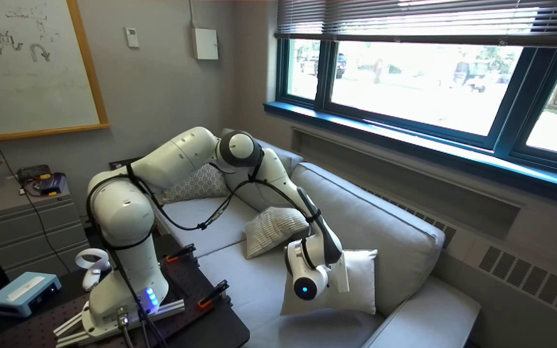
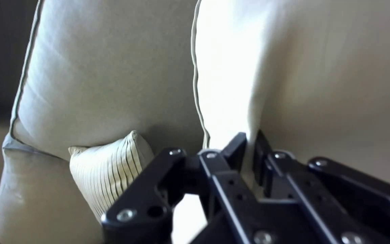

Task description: Move the cushions to the right shoulder of the couch

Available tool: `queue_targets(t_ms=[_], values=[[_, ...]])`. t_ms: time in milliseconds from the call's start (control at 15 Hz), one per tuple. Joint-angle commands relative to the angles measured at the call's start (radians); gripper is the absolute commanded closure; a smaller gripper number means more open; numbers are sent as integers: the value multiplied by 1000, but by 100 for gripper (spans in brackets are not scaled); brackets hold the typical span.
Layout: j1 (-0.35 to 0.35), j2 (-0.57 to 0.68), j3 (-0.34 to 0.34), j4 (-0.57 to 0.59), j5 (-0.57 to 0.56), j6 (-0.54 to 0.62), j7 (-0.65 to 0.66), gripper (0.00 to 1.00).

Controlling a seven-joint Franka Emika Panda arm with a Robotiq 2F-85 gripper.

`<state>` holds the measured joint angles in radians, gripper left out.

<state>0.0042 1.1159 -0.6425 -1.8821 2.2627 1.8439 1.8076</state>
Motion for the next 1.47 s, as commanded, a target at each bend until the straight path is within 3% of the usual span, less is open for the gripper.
queue_targets(t_ms=[0, 267, 467, 600, 1067, 1400], values=[[-228, -1, 152, 85, -159, 38, -71, 94], [-387, 54, 263, 176, -268, 99, -43, 94], [-432, 81, 306, 226, -299, 146, -26, 94], [-400, 91, 312, 250, -237, 343, -27, 94], [-399, 73, 365, 328, -21, 810, -108, 95], [-367, 113, 328, 450, 266, 1112, -235, 95]])
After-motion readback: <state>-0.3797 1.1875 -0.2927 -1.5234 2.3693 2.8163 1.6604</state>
